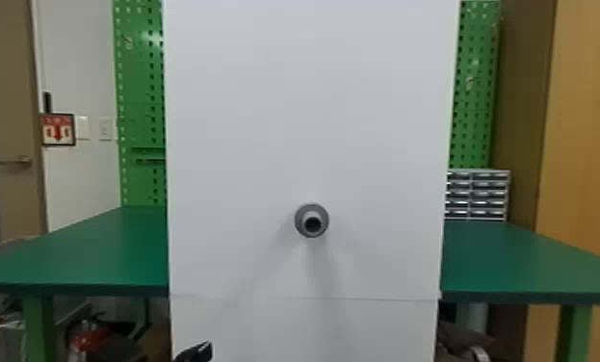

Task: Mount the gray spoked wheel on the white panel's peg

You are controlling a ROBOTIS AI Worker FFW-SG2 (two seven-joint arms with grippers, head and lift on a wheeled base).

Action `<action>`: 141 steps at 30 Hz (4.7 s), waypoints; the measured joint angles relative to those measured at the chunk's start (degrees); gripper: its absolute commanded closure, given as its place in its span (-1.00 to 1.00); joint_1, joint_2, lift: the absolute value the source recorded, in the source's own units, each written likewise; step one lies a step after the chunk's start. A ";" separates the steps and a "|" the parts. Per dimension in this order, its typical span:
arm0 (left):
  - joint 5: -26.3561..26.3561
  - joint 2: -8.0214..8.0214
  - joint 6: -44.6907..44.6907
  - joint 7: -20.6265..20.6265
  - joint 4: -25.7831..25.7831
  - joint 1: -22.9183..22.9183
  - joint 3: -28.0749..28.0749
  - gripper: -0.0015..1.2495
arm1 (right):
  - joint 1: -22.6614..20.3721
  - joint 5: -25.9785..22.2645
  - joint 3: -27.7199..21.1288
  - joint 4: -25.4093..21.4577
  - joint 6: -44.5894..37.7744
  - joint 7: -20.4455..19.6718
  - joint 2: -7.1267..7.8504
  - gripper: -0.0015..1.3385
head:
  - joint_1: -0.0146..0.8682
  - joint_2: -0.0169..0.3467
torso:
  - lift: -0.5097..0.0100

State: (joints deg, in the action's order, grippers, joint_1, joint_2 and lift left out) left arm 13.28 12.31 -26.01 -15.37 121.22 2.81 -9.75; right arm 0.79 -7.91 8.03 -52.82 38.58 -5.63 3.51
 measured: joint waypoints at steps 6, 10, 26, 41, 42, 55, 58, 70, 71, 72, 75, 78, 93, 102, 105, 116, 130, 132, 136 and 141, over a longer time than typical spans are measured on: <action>0.11 -0.01 0.00 0.00 -0.10 0.00 0.00 -0.20 | -0.07 -0.07 -0.05 0.00 0.00 0.00 -0.05 0.60 | -0.69 -0.95 | -0.58; 0.21 -0.01 0.00 0.00 -0.17 0.00 0.00 -0.20 | -0.16 -0.09 -0.15 0.00 0.00 -0.02 -0.09 0.60 | -0.69 -0.95 | -0.58; 0.35 -0.10 0.00 0.00 -0.37 0.08 -0.12 -0.20 | -0.18 -0.09 -0.42 0.00 0.00 -0.08 -0.25 0.60 | -0.69 -0.95 | -0.58; 0.34 -0.19 0.00 0.00 -0.37 0.00 0.01 -0.20 | -1.09 0.95 -3.94 -7.37 -6.01 -0.08 -1.85 0.60 | -0.69 -0.95 | -0.58; 0.34 -0.19 0.00 0.00 -0.37 0.00 0.01 -0.20 | -1.16 1.15 -4.34 -8.23 -6.75 -0.09 -1.99 0.60 | -0.69 -0.95 | -0.58; 0.38 -0.19 0.00 0.00 -0.37 -0.02 0.19 -0.20 | -0.90 2.18 -6.42 -17.16 -15.42 -0.08 -2.46 0.61 | -0.69 -0.95 | -0.58; 0.42 -0.19 0.00 0.00 -0.37 -0.07 0.24 -0.20 | -0.16 2.22 -6.52 -19.01 -17.75 -0.08 -2.44 0.61 | -0.69 -0.95 | -0.58; 0.50 -0.19 0.00 0.00 -0.33 -0.42 0.60 -0.20 | 4.95 2.63 -7.44 -25.75 -28.48 -0.13 -2.26 0.61 | -0.69 -0.95 | -0.58; 0.50 -0.19 0.00 0.00 -0.29 -0.44 0.63 -0.20 | 5.42 2.63 -7.34 -26.28 -29.40 -0.15 -2.22 0.61 | -0.69 -0.95 | -0.58; 0.51 -0.19 0.00 0.00 -0.26 -0.46 0.66 -0.20 | 6.06 2.64 -7.13 -27.01 -30.66 -0.25 -2.15 0.61 | -0.69 -0.95 | -0.58; 0.54 -0.19 0.00 0.00 -0.20 -0.55 0.77 -0.20 | 7.71 2.66 -6.05 -28.73 -33.84 -1.47 -1.88 0.61 | -0.69 -0.95 | -0.58; 0.59 -0.17 0.00 0.00 -0.19 -0.61 0.85 -0.20 | 9.45 2.62 -4.48 -30.45 -36.99 -2.79 -1.53 0.61 | -0.69 -0.95 | -0.58; 0.60 -0.08 0.00 0.00 -0.11 -0.96 1.07 -0.20 | 15.98 0.34 3.16 -39.58 -50.65 -10.53 -0.78 0.62 | -0.69 -0.95 | -0.58; 0.60 0.10 0.00 0.00 -0.10 -0.96 0.99 -0.20 | 18.58 -1.65 6.04 -45.81 -59.05 -15.42 -0.30 0.62 | -0.69 -0.95 | -0.58; 0.60 0.15 0.00 0.00 -0.10 -0.96 0.93 -0.20 | 19.25 -2.36 6.63 -48.27 -61.86 -17.01 -0.21 0.62 | -0.69 -0.95 | -0.58; 0.57 0.31 0.00 0.00 -0.10 -0.96 0.88 -0.20 | 21.63 -5.01 7.51 -54.74 -69.61 -20.20 -0.29 0.62 | -0.69 -0.95 | -0.58; 0.53 0.51 -0.09 0.00 -0.10 -0.99 0.67 -0.20 | 25.03 -6.90 5.57 -60.06 -76.74 -20.82 -0.53 0.62 | -0.69 -0.95 | -0.58; 0.51 0.51 -0.09 0.00 -0.10 -0.99 0.60 -0.20 | 25.36 -7.36 5.14 -60.72 -77.71 -20.97 -0.50 0.62 | -0.69 -0.95 | -0.58; 0.39 0.52 -0.09 0.00 -0.10 -0.98 0.54 -0.20 | 25.76 -8.49 4.27 -62.39 -79.56 -21.87 -0.43 0.62 | -0.69 -0.95 | -0.58; 0.35 0.52 -0.09 0.00 -0.06 -1.03 0.46 -0.20 | 26.25 -9.60 3.20 -64.29 -81.73 -22.16 -0.34 0.62 | -0.69 -0.95 | -0.58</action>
State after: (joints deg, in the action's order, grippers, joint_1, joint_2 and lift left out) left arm 13.63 12.83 -26.10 -15.38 121.15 1.78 -9.29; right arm 27.04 -17.51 11.23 -117.11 -43.15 -27.79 3.18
